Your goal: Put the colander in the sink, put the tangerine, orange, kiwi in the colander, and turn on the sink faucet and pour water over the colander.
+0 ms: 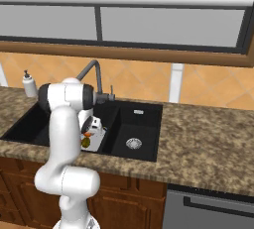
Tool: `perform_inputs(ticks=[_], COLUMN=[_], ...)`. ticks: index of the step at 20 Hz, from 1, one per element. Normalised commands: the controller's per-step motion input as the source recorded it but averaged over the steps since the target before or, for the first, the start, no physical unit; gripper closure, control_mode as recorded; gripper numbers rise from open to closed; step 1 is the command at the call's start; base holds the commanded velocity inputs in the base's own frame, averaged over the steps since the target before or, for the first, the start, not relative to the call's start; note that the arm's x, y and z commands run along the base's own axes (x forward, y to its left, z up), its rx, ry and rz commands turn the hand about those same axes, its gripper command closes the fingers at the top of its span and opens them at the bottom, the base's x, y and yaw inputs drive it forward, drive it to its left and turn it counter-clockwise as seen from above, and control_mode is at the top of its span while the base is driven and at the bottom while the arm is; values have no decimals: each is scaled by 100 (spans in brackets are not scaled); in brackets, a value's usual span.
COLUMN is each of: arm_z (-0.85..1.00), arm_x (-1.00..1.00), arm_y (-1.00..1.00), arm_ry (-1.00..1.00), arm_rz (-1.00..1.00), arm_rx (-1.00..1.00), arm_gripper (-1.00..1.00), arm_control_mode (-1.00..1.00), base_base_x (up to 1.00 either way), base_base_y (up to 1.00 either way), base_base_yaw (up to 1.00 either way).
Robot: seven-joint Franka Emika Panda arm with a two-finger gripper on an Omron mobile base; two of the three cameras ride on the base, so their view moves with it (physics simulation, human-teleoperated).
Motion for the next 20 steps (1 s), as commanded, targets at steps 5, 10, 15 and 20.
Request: perform_inputs(ticks=[5,10,15,20], arm_z=[-6,22,64,93], arm_x=[3,0,-2,-47], arm_y=[5,-9,-16,-43], arm_ry=[0,0,0,-3], arm_rz=[0,0,0,0], arm_rx=[0,0,2,6], arm_gripper=[-100,-100,-100,-100], arm_control_mode=[-100,-100,-100,-100], base_base_x=[0,0,0,0], base_base_y=[0,0,0,0], base_base_yaw=[0,0,0,0])
